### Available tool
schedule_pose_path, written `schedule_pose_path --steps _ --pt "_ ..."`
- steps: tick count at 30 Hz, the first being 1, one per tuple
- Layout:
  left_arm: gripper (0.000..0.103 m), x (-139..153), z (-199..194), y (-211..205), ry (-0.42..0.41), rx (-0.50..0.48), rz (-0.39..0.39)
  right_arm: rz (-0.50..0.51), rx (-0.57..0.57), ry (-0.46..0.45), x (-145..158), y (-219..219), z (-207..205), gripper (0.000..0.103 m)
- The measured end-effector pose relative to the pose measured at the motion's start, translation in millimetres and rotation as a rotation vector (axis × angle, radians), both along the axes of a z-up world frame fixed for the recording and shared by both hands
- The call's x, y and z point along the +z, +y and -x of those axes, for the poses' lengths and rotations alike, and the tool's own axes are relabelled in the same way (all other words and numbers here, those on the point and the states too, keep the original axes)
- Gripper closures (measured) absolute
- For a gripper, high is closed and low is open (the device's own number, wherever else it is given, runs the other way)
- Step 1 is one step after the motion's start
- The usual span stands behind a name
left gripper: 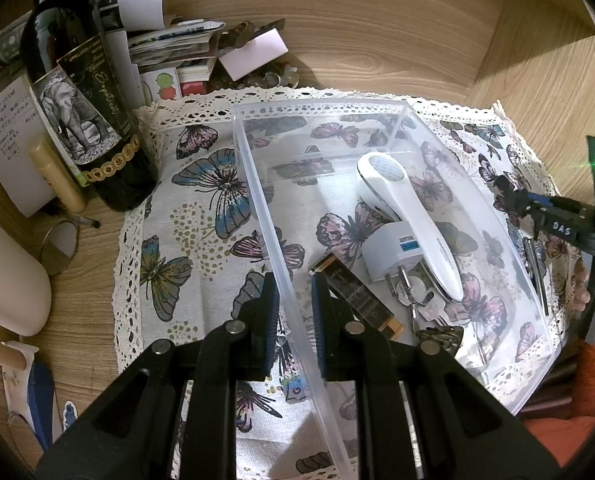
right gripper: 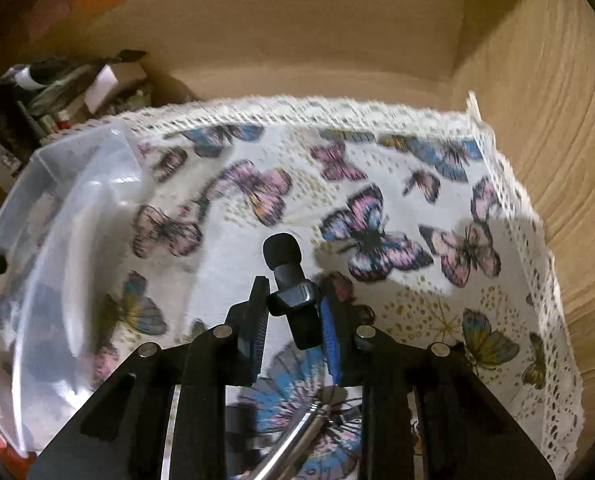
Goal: Organize rigid objects
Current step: 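Carry the black cylindrical item with the right tool and release it into the box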
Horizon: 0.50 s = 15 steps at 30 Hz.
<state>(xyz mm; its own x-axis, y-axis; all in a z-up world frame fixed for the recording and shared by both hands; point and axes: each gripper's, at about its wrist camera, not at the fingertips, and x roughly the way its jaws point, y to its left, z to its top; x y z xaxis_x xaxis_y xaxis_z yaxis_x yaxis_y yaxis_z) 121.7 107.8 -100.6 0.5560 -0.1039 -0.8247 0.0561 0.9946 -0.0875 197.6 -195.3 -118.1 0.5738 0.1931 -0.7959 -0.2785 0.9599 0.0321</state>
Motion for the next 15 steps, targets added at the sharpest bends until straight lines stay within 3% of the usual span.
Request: schedule_pose_path --steps 15 --pt "0.088 0.2 -0.3 0.2 -0.001 0.000 0.001 -0.018 0.214 -0.204 72.1 67.5 22.5 0.081"
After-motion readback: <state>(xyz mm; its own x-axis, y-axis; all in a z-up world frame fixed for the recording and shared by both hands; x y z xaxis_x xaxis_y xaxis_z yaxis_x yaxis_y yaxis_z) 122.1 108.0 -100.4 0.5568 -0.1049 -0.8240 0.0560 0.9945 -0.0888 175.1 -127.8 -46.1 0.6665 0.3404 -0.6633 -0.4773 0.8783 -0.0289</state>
